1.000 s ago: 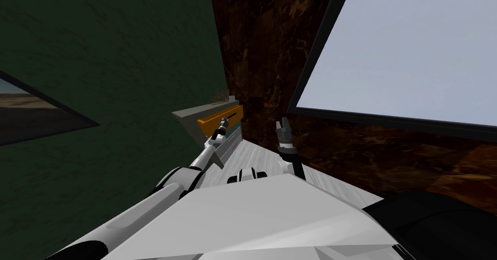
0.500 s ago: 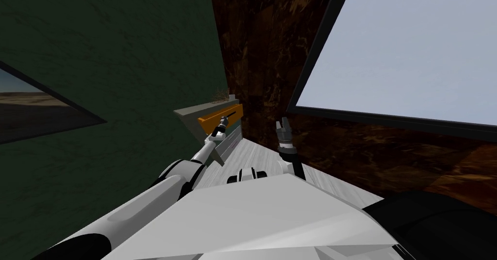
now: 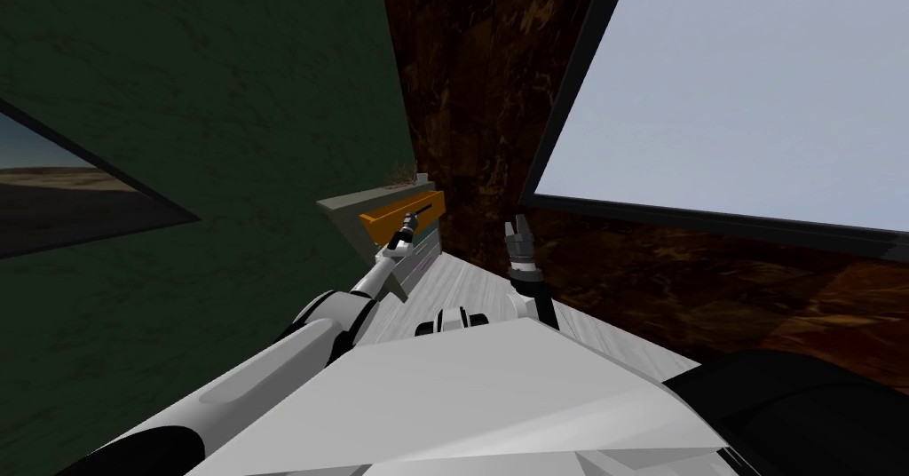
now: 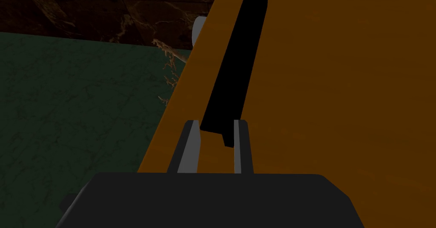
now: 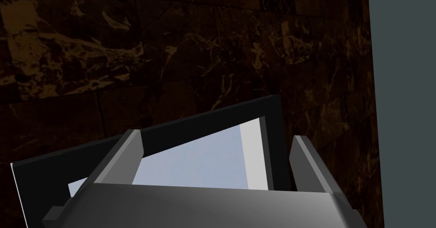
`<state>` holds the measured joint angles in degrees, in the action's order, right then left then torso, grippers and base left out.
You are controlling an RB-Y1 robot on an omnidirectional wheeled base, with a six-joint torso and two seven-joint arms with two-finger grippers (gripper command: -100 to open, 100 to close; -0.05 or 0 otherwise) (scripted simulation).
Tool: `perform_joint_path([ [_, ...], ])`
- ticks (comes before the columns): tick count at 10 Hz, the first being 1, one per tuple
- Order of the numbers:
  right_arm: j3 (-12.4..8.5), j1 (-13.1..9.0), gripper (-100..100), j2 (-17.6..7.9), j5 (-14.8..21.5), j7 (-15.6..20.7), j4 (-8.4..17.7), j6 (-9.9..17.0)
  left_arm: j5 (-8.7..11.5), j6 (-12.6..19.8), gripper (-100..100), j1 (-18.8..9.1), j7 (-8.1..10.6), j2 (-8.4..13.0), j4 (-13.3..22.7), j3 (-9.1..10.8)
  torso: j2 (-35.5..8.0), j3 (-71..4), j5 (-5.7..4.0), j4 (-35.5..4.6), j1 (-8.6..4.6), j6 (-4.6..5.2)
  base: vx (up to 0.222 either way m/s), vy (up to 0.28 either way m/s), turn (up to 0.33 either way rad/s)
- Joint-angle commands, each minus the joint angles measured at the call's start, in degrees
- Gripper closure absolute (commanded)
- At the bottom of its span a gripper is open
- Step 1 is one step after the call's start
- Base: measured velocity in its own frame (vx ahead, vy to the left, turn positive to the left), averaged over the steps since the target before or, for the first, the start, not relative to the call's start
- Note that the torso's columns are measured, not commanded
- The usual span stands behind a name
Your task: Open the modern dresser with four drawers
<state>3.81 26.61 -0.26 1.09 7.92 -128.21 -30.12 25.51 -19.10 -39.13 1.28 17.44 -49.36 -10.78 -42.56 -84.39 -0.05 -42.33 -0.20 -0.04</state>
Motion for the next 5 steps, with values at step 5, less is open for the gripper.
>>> perform_joint_path([
  [5, 0.0, 0.0, 0, 0.0, 0.0, 0.0, 0.0, 0.0, 2.0, 6.1, -100, -5.1, 0.66, 2.5, -1.2, 0.31, 0.3, -0.2, 0.02, -0.1, 0.19, 0.01, -0.015, 0.006, 0.014],
])
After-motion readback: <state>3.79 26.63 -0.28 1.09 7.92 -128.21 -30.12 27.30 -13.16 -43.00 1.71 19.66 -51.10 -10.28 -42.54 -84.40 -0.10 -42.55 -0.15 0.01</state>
